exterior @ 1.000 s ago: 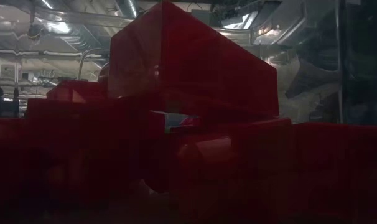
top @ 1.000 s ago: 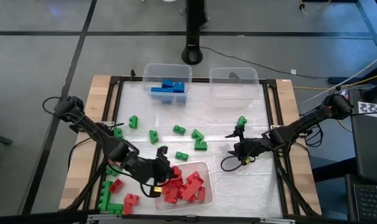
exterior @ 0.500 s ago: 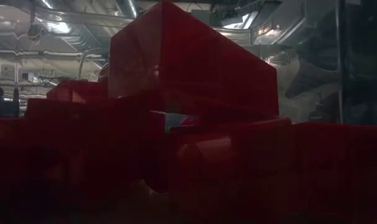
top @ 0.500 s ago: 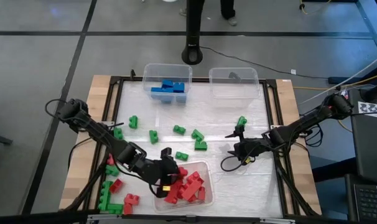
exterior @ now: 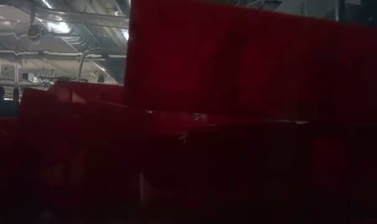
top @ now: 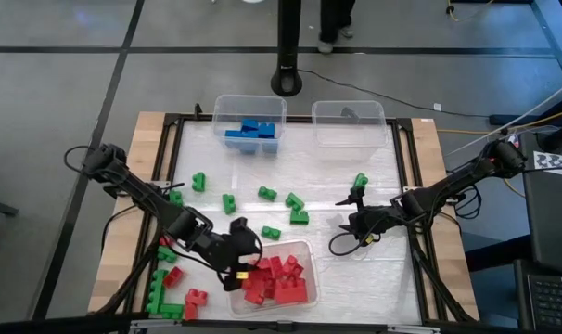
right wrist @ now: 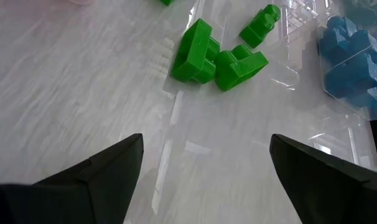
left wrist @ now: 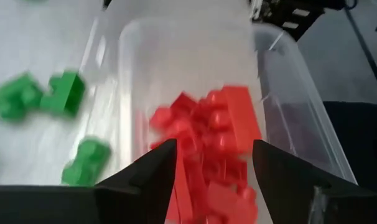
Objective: Sort blocks
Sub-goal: Put the red game piece into the bottom transparent bin
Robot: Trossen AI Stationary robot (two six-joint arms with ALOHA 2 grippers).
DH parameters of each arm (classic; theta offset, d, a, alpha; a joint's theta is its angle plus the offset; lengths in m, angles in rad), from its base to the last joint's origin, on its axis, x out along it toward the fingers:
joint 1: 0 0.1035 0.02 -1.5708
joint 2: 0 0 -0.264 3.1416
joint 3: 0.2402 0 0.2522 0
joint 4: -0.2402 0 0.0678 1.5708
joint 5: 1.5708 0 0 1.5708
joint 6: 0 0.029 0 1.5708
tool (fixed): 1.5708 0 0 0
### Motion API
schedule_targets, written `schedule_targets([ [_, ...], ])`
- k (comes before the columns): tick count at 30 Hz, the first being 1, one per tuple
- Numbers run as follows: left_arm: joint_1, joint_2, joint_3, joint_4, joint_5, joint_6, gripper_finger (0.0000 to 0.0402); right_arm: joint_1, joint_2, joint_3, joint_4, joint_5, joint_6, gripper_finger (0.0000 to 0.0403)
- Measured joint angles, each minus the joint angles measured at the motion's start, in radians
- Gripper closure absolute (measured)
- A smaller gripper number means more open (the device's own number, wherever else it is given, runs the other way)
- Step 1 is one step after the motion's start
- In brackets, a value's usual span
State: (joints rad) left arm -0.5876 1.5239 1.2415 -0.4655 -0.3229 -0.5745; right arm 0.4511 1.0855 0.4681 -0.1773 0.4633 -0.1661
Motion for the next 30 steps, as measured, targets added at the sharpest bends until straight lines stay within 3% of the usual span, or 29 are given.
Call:
schedule_targets([
  [11, -0.087, -0.150, 0.000, -0.387, -0.001, -0.350, 0.0213, 0.000, 0.000, 0.000, 0.002, 0.009, 0.000, 0.0052],
  [20, -0.139, -0.162, -0.020, -0.824, -0.001, -0.827, 0.0213, 0.000, 0.000, 0.000, 0.003, 0.018, -0.025, 0.0052],
  [23, -0.146, -0.160, -0.058, -0.827, -0.011, -1.005, 0.0213, 0.000, 0.000, 0.000, 0.003, 0.018, -0.026, 0.0052],
  [30, -0.119, -0.159, -0.124, -0.824, 0.002, -1.121, 0.0213, 0.000, 0.000, 0.000, 0.004, 0.019, -0.026, 0.0052],
])
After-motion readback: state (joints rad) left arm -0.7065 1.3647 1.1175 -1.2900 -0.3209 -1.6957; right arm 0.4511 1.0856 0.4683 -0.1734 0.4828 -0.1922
